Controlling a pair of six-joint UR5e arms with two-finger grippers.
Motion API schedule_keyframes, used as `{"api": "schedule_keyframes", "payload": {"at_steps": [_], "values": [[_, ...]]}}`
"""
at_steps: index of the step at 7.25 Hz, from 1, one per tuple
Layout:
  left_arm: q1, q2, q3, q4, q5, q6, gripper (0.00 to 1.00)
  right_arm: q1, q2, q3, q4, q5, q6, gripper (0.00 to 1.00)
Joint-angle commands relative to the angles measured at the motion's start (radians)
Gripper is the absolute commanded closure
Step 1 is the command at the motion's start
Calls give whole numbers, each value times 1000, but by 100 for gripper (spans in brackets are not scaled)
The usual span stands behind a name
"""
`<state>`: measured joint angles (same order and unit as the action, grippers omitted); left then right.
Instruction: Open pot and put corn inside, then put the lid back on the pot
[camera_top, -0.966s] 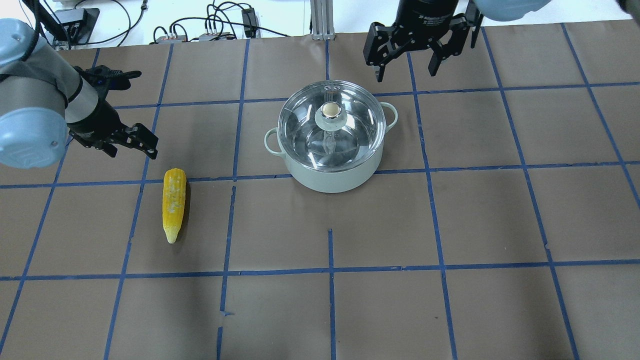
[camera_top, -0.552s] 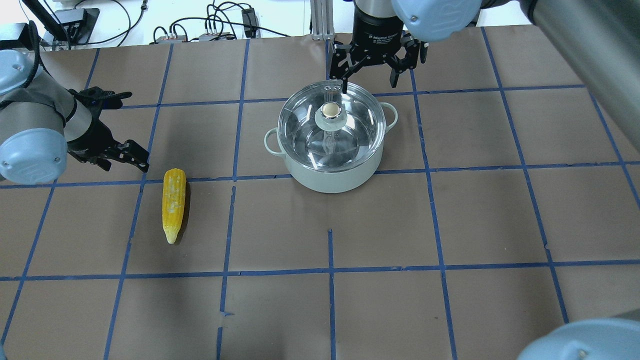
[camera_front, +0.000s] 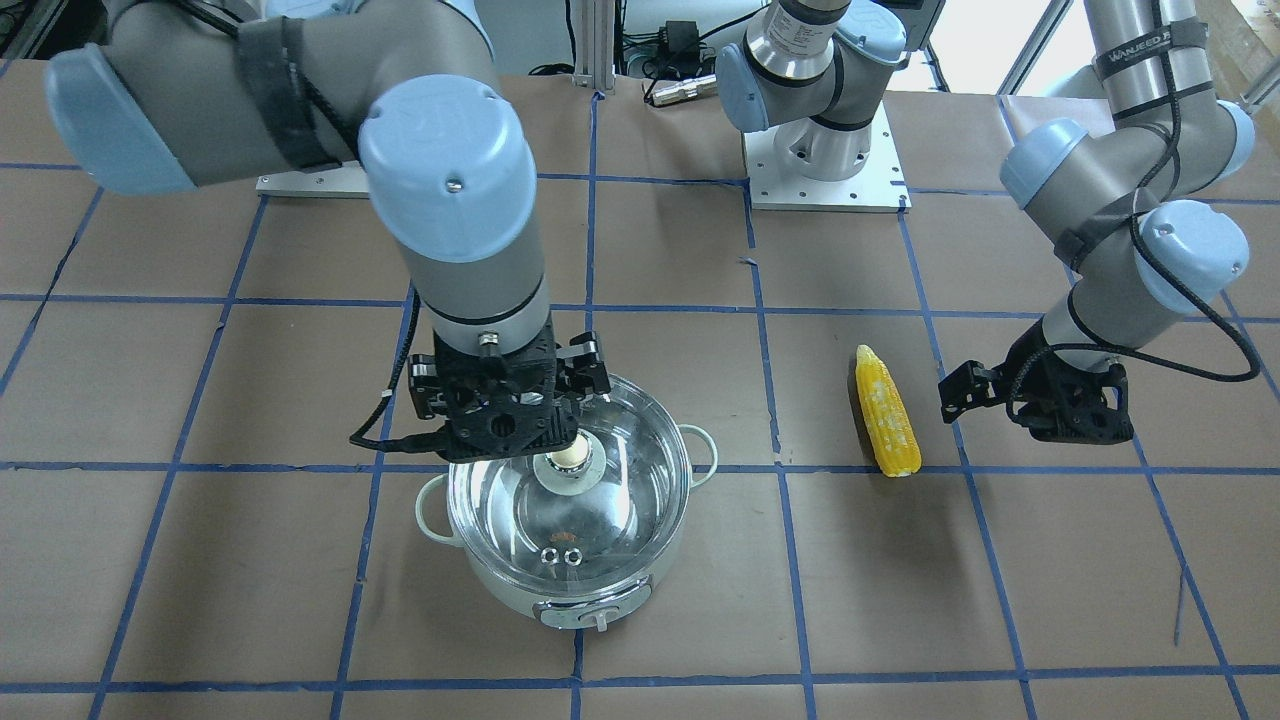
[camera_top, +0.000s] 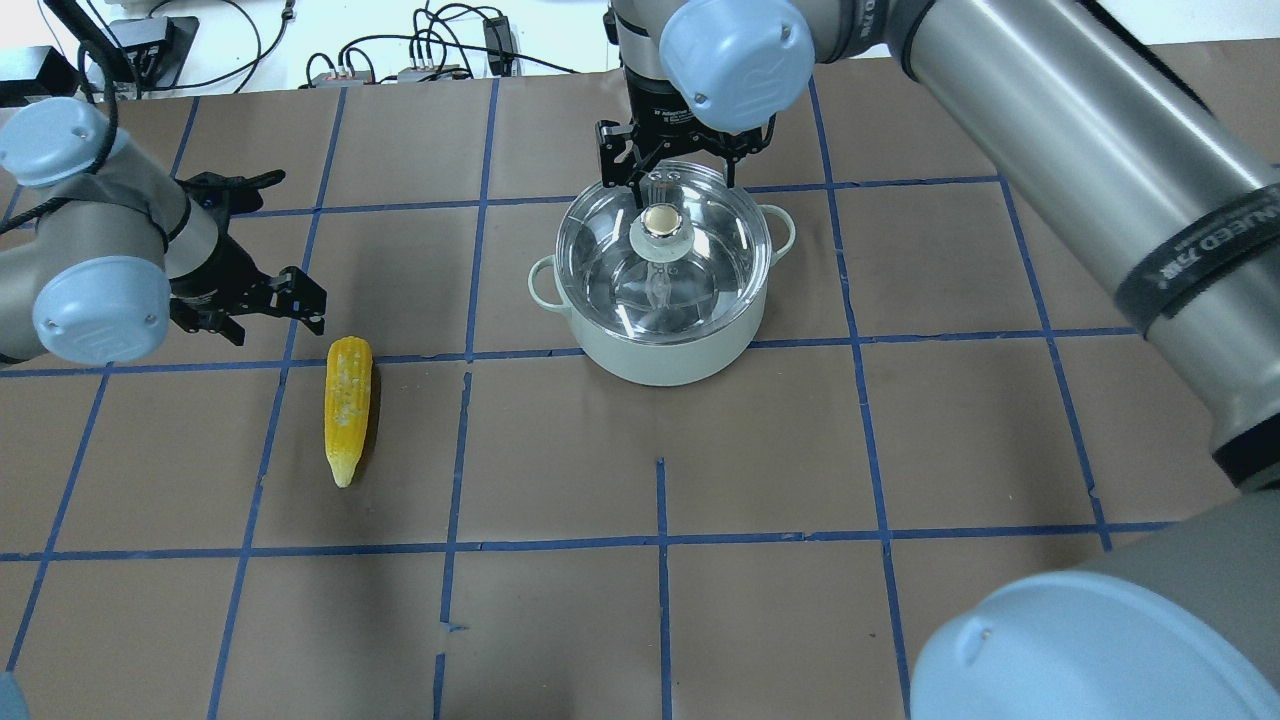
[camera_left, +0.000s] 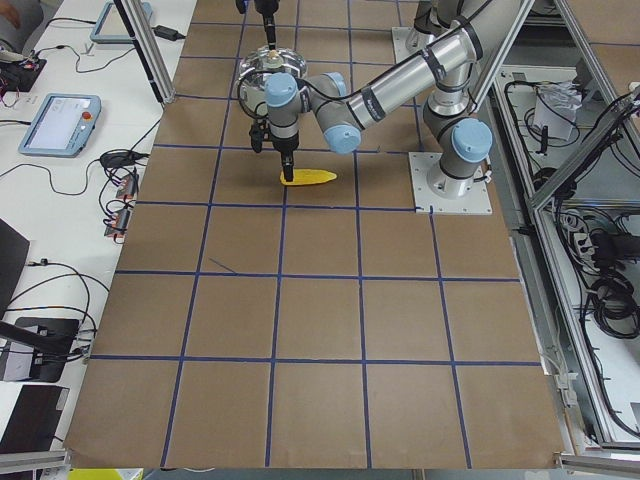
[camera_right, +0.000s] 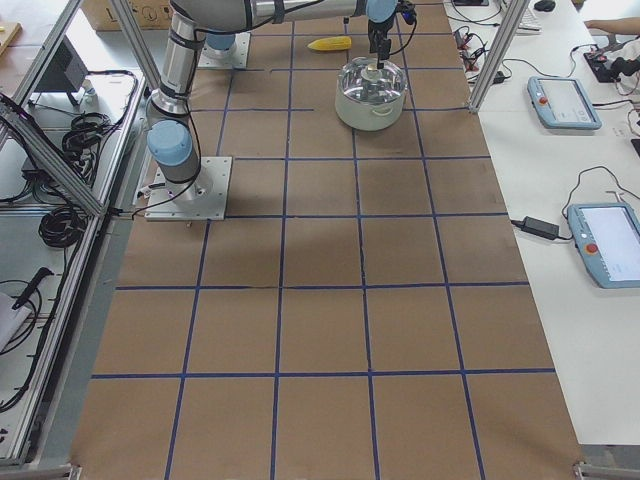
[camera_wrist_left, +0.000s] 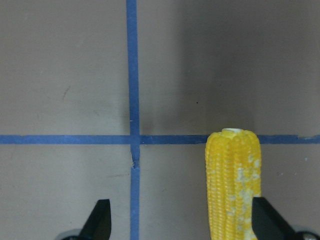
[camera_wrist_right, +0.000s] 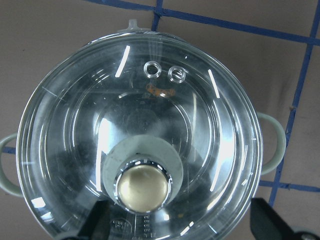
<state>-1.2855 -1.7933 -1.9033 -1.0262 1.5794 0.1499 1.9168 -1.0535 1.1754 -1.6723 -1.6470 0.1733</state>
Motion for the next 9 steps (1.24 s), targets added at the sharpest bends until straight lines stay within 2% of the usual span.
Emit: {"api": "schedule_keyframes", "payload": {"at_steps": [1, 2, 4, 5, 7, 9], "values": [[-86, -44, 6, 41, 19, -108, 0, 14, 20, 9, -6, -1, 58, 1], [-90, -96, -3, 119, 18, -99, 0, 14, 26, 10, -9, 34, 63, 3], [-81, -115, -10, 136, 16, 11, 0, 14, 33, 35, -16, 48, 133, 10], [-72, -118, -19, 144, 16, 19, 0, 10, 35, 44, -15, 50, 127, 23], [-29, -110, -68, 195, 11, 33, 0, 2, 35, 23, -18, 53, 127, 58], [-23, -104, -79, 199, 13, 22, 0, 1, 33, 15, -21, 55, 127, 63]]}}
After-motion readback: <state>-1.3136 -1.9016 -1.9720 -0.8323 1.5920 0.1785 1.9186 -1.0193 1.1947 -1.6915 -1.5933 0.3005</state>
